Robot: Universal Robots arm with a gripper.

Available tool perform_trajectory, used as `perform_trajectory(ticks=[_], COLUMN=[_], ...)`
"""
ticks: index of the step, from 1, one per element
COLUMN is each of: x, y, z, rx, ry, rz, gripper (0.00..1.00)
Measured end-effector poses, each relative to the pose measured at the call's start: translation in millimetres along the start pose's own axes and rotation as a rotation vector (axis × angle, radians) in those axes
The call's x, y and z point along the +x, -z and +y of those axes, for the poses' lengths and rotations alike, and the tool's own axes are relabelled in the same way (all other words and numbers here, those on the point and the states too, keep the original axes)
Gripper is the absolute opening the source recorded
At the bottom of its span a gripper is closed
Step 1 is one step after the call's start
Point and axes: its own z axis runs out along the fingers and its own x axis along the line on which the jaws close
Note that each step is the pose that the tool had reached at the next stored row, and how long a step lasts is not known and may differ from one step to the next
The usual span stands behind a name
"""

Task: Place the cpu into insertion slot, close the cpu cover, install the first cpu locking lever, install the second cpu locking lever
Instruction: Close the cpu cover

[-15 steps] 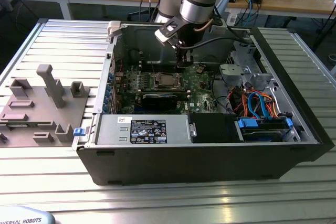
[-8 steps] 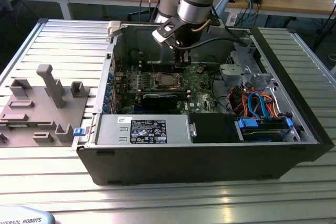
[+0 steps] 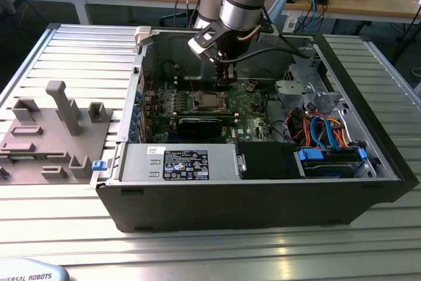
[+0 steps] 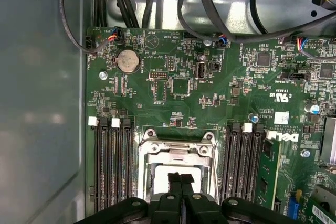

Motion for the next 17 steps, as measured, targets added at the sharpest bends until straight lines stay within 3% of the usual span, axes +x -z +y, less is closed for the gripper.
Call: perform_trajectory(ticks=[17], x=[0.3], y=[-4.0], z=[-6.5], rx=[0.0], ry=[0.0], rz=[0.0], gripper=[0.11])
